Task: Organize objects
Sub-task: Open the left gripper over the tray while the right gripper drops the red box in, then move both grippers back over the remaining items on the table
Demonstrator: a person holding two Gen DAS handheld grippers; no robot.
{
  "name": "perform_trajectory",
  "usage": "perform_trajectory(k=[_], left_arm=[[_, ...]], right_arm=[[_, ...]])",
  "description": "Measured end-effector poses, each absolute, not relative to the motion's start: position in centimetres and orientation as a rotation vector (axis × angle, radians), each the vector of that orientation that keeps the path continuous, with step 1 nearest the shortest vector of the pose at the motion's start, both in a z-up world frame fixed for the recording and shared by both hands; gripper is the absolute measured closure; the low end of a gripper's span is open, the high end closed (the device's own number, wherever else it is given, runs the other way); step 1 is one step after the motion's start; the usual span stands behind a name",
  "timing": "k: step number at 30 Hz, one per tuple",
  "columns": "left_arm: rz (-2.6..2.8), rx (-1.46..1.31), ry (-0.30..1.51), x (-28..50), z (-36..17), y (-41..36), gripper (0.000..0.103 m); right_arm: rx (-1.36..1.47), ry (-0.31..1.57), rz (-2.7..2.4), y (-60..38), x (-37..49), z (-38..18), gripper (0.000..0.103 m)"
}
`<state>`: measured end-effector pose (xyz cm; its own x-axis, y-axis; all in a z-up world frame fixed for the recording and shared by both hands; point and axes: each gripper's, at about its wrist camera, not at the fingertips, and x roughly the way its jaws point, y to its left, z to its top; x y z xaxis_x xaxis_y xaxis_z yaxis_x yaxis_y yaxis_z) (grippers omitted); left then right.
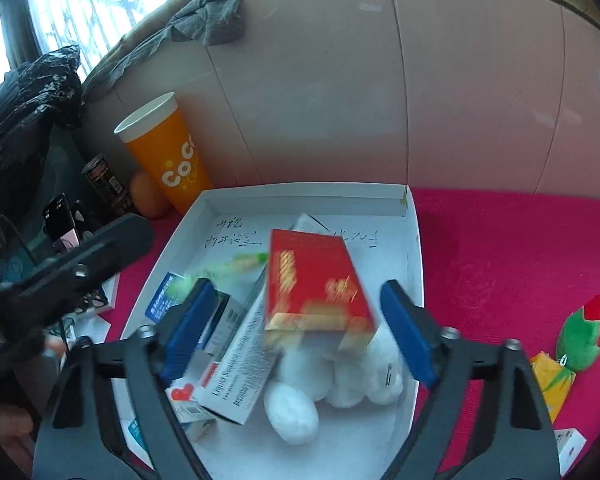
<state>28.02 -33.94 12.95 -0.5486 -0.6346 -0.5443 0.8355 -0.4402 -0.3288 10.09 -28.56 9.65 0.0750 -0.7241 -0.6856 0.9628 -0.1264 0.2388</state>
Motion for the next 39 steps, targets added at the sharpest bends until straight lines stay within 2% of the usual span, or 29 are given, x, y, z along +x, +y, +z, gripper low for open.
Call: perform_trajectory(k=[6,9,15,18,20,26,34,36,39], left_arm=[[-2.041,0.351,0.681,28.9,14.8,-31.8,0.0],[-2.052,0.302,0.641,29.3,15.9,-29.6,0.0],[-2.095,0.233,0.593,29.4,16.9,-25.2,0.0],[-2.102,0.199,0.578,29.4,16.9,-23.3,0.0],[-2.098,0.183,0.567,29.3,17.0,-22.3,0.0],[-2.145,0.23,0.554,27.0,16.0,-19.7,0.0],[-2.203,0.374,0.525,23.2,14.1,-17.4,0.0],[-2.202,0.382,0.512,22.9,14.1,-17.2,0.0],[-2.207,0.392,0.514,22.4,13.9,-17.1,0.0]], right_arm=[[0.777,0.365,-1.494,-25.8,10.1,10.4,0.013],[0.74,0.346,-1.502,-23.8,9.9,11.3,0.008],[0.647,0.241,-1.536,-18.0,8.6,13.6,0.008],[0.575,0.139,-1.578,-14.4,7.1,15.7,0.008],[0.495,0.041,-1.627,-11.3,5.9,17.8,0.0],[0.239,-0.244,-1.692,-2.4,1.9,22.1,0.0],[0.391,-0.125,-1.801,0.2,-1.9,17.3,0.0],[0.437,-0.209,-1.79,2.0,-4.1,16.2,0.0],[0.533,-0.448,-1.696,5.6,-8.0,15.2,0.0]])
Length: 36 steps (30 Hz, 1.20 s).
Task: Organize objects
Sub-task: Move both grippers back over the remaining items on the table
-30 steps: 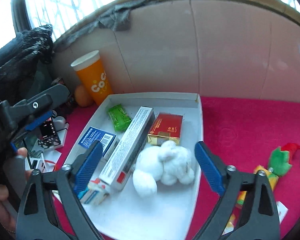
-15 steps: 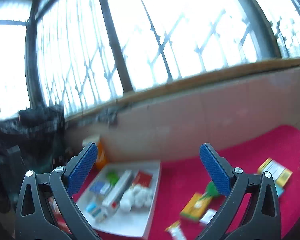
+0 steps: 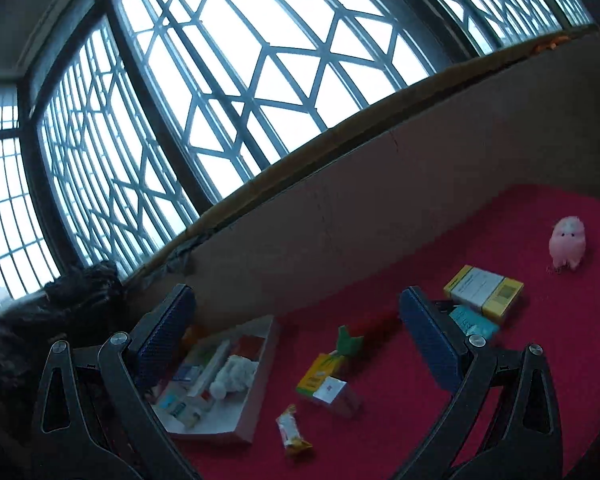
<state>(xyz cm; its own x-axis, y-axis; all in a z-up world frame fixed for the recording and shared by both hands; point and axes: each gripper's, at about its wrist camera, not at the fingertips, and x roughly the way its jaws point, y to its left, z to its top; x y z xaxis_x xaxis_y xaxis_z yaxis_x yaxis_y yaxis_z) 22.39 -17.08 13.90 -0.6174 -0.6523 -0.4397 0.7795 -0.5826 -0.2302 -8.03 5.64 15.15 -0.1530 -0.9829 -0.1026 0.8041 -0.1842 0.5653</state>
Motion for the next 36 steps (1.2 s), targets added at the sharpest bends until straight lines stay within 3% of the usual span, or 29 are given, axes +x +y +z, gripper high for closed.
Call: perform_trajectory(k=[3,9,14,20,26,36], left_arm=[[-2.236,0.405,0.532,21.6,13.5,-16.7,0.0],[-2.305,0.419,0.592,20.8,12.7,-16.3,0.0],[-2.337,0.478,0.651,20.2,11.7,-16.7,0.0],[-2.387,0.701,0.55,16.4,10.2,-14.6,0.0],[-2.381,0.882,0.706,12.1,6.4,-11.4,0.0],[-2.288,0.973,0.744,9.1,3.3,-10.3,0.0]], right_arm=[[0.503,-0.594,-1.738,8.3,-9.8,14.8,0.0],[0.401,-0.507,-1.886,10.0,-10.2,15.0,0.0],[0.536,-0.489,-1.873,9.7,-11.2,13.3,0.0],[0.612,-0.472,-1.887,9.9,-12.1,11.0,0.0],[0.66,-0.454,-1.894,9.9,-12.9,9.9,0.0],[0.766,-0.484,-1.898,10.6,-15.0,7.5,0.0]])
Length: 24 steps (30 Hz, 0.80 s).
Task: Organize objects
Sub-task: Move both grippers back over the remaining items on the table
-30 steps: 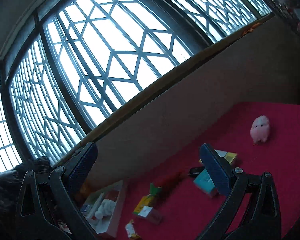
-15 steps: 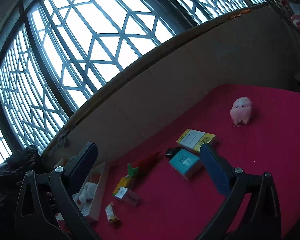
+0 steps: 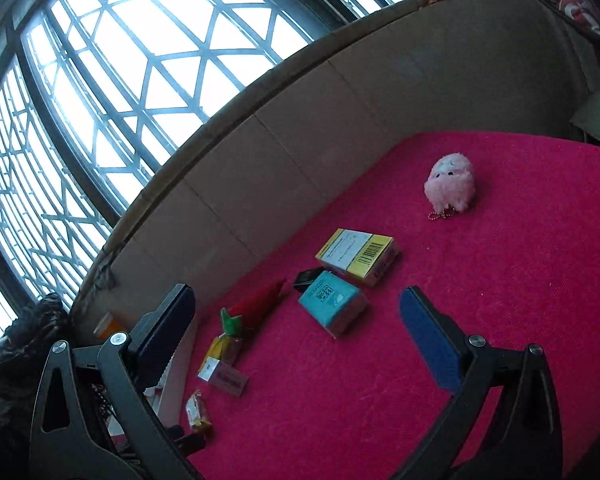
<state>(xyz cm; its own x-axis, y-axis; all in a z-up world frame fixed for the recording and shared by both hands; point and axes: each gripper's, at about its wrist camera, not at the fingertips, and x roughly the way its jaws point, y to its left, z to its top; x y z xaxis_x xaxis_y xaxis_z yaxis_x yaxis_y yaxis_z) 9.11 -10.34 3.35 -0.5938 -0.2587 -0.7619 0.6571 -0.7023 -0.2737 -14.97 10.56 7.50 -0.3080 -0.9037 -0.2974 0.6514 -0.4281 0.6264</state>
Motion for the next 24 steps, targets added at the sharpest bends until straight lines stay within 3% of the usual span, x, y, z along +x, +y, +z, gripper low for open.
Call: perform_trajectory(k=[11,15,20,24], left_arm=[[-2.205,0.995,0.751,6.0,2.0,-14.2,0.0],[-2.25,1.019,0.642,5.5,1.7,-13.6,0.0],[-2.356,1.038,0.549,5.2,1.9,-12.4,0.019],[-2.353,1.031,0.528,5.5,1.9,-12.5,0.027]], right_arm=[[0.826,-0.515,-1.899,11.0,-16.3,6.4,0.0],[0.829,-0.521,-1.916,11.5,-16.8,6.3,0.0],[0.866,-0.531,-1.923,11.3,-17.2,5.6,0.0],[0.877,-0.502,-1.932,10.8,-17.0,5.4,0.0]])
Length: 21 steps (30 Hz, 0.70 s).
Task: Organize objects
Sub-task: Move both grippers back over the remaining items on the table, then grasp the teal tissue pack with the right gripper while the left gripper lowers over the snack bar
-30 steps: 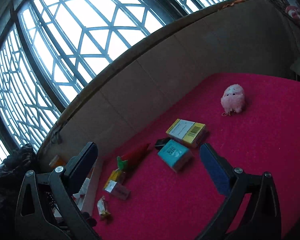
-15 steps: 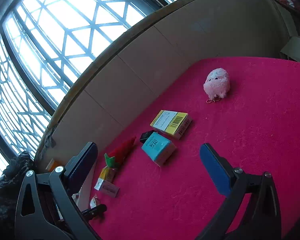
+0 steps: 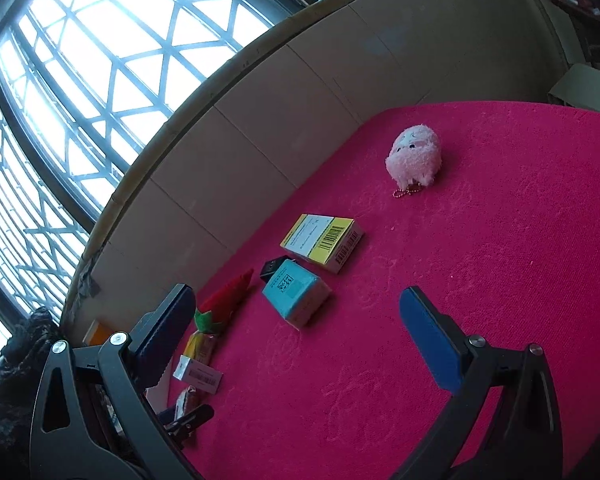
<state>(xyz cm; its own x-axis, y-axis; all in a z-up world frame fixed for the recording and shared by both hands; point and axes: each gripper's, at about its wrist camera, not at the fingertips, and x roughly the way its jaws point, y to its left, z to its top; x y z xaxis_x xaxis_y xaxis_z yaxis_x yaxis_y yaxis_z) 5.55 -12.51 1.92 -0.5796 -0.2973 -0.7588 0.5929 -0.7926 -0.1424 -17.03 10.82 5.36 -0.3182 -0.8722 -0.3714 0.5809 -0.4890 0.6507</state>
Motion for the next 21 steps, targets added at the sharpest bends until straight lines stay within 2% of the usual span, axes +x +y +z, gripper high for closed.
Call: perform_trajectory(k=[3,13,16,21], left_arm=[[-2.341,1.052,0.46,5.8,1.8,-12.2,0.027],[-2.338,1.051,0.458,6.3,1.7,-12.6,0.027],[-2.35,1.036,0.485,6.5,1.7,-12.8,0.028],[-2.336,1.018,0.495,6.8,1.8,-13.0,0.039]], right_arm=[[0.865,-0.398,-1.98,9.8,-17.1,5.8,0.0],[0.904,0.22,-1.88,-1.3,-18.0,4.7,0.0],[0.921,0.3,-1.869,-3.6,-18.1,3.7,0.0],[0.934,0.412,-1.857,-6.2,-18.1,2.4,0.0]])
